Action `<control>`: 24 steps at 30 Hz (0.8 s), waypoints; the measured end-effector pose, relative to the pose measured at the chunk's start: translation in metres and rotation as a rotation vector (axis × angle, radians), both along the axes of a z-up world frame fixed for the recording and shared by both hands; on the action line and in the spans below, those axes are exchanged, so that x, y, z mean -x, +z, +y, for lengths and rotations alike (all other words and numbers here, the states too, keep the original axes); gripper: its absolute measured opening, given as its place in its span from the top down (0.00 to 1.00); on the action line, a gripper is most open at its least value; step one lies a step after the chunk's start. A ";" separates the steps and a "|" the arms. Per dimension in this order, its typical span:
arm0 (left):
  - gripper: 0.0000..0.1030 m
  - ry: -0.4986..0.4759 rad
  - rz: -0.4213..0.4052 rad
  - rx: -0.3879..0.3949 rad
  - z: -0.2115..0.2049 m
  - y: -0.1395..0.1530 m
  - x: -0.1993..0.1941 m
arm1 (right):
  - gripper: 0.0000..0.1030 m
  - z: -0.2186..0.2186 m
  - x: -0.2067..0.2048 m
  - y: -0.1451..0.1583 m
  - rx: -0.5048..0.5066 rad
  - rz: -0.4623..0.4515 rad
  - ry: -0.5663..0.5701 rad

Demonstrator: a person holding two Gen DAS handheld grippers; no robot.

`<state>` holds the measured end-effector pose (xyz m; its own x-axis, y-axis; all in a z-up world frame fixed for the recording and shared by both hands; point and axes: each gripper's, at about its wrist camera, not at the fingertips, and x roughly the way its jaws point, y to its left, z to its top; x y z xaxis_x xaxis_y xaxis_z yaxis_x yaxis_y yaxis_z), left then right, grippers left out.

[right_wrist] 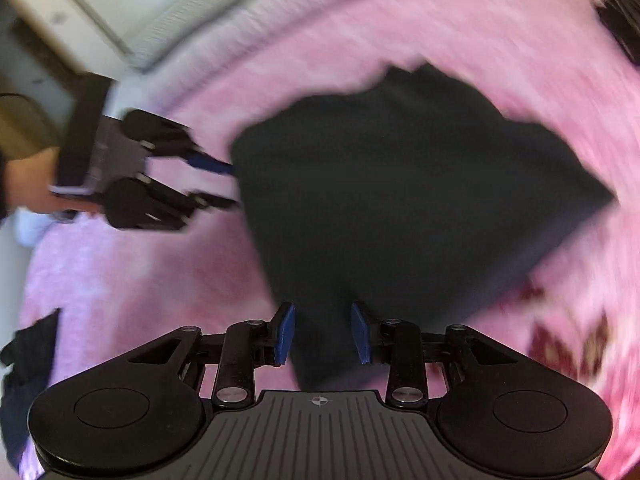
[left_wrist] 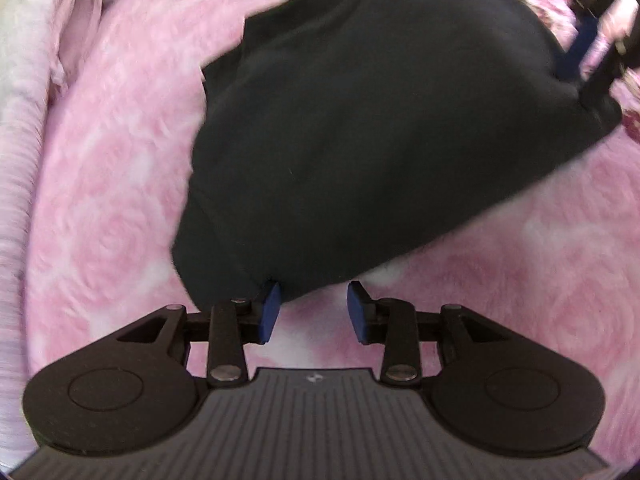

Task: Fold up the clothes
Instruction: 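Open both grippers and withdraw from the folded navy shirt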

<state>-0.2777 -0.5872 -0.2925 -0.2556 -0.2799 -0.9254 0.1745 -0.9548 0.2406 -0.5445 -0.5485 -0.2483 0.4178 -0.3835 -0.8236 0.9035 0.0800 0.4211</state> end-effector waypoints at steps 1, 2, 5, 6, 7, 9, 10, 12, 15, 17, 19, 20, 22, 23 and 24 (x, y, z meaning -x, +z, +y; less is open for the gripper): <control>0.69 0.019 -0.007 -0.009 0.000 -0.003 -0.001 | 0.66 0.006 0.006 -0.003 -0.024 -0.002 -0.046; 0.69 0.039 -0.015 -0.015 0.001 -0.002 -0.003 | 0.65 0.012 0.012 -0.005 -0.047 -0.003 -0.093; 0.69 0.083 -0.016 -0.028 0.010 0.018 -0.019 | 0.62 0.034 0.008 0.017 -0.048 0.096 -0.134; 0.68 0.111 -0.006 -0.034 0.013 0.028 -0.025 | 0.61 0.041 0.004 0.027 -0.044 0.124 -0.139; 0.68 0.140 0.004 -0.041 0.015 0.039 -0.032 | 0.60 0.048 0.001 0.036 -0.042 0.151 -0.144; 0.61 0.196 0.027 -0.041 0.021 0.063 -0.045 | 0.57 0.060 -0.009 0.058 -0.053 0.232 -0.154; 0.58 0.219 0.035 -0.041 0.023 0.073 -0.050 | 0.55 0.065 -0.015 0.068 -0.059 0.271 -0.155; 0.53 0.264 0.055 -0.053 0.028 0.095 -0.059 | 0.54 0.072 -0.025 0.089 -0.073 0.346 -0.155; 0.46 0.299 0.087 -0.046 0.036 0.126 -0.068 | 0.54 0.079 -0.039 0.117 -0.079 0.424 -0.151; 0.40 0.310 0.107 -0.031 0.046 0.142 -0.070 | 0.54 0.082 -0.048 0.132 -0.066 0.449 -0.141; 0.37 0.311 0.116 -0.021 0.054 0.154 -0.071 | 0.54 0.084 -0.057 0.147 -0.053 0.475 -0.130; 0.36 0.311 0.118 -0.017 0.057 0.159 -0.073 | 0.54 0.084 -0.062 0.153 -0.046 0.487 -0.118; 0.35 0.291 0.107 -0.025 0.071 0.165 -0.074 | 0.54 0.084 -0.068 0.160 -0.043 0.494 -0.103; 0.34 0.273 0.097 -0.025 0.078 0.166 -0.075 | 0.54 0.084 -0.069 0.164 -0.045 0.491 -0.100; 0.34 0.260 0.089 -0.023 0.085 0.166 -0.076 | 0.54 0.084 -0.070 0.168 -0.044 0.485 -0.100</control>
<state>-0.2020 -0.5020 -0.1263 -0.2585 -0.3258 -0.9094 0.4337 -0.8804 0.1921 -0.4744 -0.4644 -0.0804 -0.0545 -0.3629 -0.9302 0.9985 -0.0250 -0.0488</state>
